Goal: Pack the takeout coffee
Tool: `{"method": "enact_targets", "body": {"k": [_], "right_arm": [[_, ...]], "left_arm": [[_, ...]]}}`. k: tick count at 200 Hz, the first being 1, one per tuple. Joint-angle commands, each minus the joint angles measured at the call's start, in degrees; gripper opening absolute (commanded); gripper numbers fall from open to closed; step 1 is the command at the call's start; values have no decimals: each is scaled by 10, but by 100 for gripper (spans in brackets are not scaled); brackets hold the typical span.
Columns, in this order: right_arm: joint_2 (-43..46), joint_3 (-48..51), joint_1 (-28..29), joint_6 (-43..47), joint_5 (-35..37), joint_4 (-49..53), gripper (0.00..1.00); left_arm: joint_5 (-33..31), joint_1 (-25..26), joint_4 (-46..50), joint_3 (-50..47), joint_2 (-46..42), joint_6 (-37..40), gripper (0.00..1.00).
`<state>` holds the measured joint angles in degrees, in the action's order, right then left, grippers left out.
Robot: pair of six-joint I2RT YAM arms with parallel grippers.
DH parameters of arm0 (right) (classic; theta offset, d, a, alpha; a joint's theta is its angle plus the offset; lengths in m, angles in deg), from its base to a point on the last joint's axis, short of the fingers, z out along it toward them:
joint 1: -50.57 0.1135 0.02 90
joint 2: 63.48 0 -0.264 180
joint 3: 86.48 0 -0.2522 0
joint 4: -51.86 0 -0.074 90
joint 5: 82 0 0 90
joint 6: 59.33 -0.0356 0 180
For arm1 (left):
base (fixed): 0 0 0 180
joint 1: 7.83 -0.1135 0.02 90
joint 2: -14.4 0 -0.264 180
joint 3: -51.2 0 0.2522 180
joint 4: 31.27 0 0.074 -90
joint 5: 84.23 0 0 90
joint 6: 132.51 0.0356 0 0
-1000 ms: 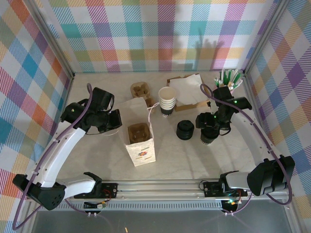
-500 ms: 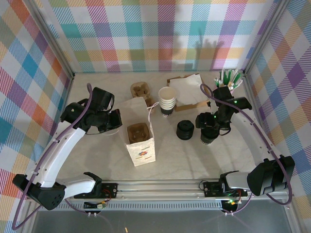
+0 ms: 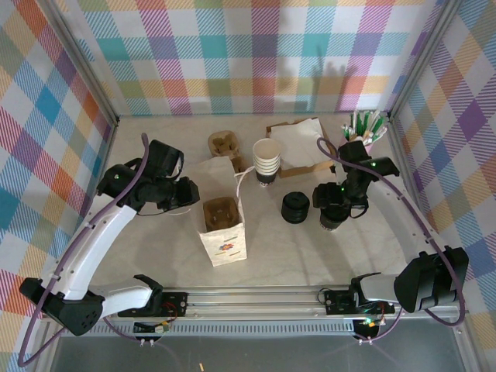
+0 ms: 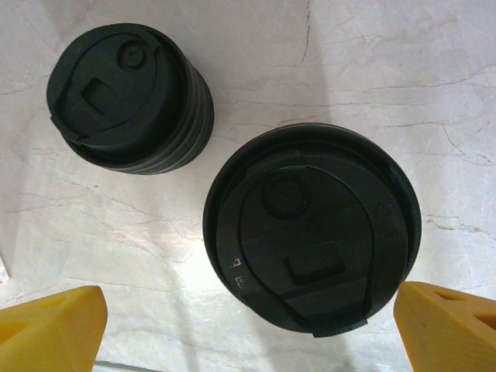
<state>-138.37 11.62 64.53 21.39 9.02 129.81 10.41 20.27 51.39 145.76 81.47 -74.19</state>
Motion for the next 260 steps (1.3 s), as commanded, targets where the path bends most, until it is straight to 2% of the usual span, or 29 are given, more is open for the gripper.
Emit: {"method": "enact_targets", "body": {"k": [1, 104, 169, 260], "right_arm": [[-13, 11, 4, 12, 7, -15, 96], [-50, -9, 5, 9, 70, 2, 96], [-51, -2, 5, -42, 17, 31, 87], [-2, 10, 32, -107, 10, 63, 86]], "left_arm": [[7, 6, 3, -10, -21, 10, 27], [16, 7, -8, -26, -38, 22, 26], [-2, 7, 42, 13, -26, 53, 25], [16, 7, 57, 19, -38, 66, 26]]}}
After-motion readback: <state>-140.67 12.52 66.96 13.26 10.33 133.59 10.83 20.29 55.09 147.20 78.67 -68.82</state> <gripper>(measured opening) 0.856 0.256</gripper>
